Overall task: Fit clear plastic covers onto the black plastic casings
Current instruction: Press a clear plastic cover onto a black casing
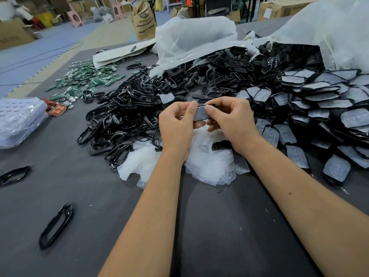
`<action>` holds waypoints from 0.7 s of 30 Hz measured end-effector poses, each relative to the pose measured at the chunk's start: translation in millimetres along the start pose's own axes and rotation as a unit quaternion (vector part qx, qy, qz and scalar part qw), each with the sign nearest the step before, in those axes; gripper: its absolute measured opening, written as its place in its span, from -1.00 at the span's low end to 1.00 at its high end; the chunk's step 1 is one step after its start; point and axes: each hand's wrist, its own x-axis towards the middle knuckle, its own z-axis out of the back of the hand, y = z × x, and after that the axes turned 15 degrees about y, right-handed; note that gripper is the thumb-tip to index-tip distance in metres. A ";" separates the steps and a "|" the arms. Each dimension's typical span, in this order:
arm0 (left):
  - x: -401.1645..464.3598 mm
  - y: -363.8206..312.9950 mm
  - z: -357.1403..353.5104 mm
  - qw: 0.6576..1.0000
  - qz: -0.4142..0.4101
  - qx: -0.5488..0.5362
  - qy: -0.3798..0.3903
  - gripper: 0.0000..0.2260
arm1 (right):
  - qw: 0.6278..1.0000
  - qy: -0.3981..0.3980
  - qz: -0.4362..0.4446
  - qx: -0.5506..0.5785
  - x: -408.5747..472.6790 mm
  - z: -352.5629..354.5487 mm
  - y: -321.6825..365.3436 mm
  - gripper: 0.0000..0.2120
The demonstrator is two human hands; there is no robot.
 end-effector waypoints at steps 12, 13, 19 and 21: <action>0.2 0.3 0.7 1.000 -0.004 0.008 -0.027 -0.93 | 0.999 -0.034 -0.006 0.041 2.9 1.0 -1.8 -0.88; -0.2 1.1 0.3 0.999 -0.011 0.026 -0.030 -0.90 | 0.999 -0.035 -0.006 0.041 2.8 0.9 -2.1 -0.87; -2.0 3.2 -1.0 0.996 -0.032 0.080 -0.037 -0.80 | 0.999 -0.021 0.011 0.033 1.6 0.4 -1.6 -0.88; -1.5 2.2 -1.1 0.998 -0.028 0.060 -0.018 -0.85 | 0.999 -0.014 0.018 0.025 1.1 0.1 -1.5 -0.91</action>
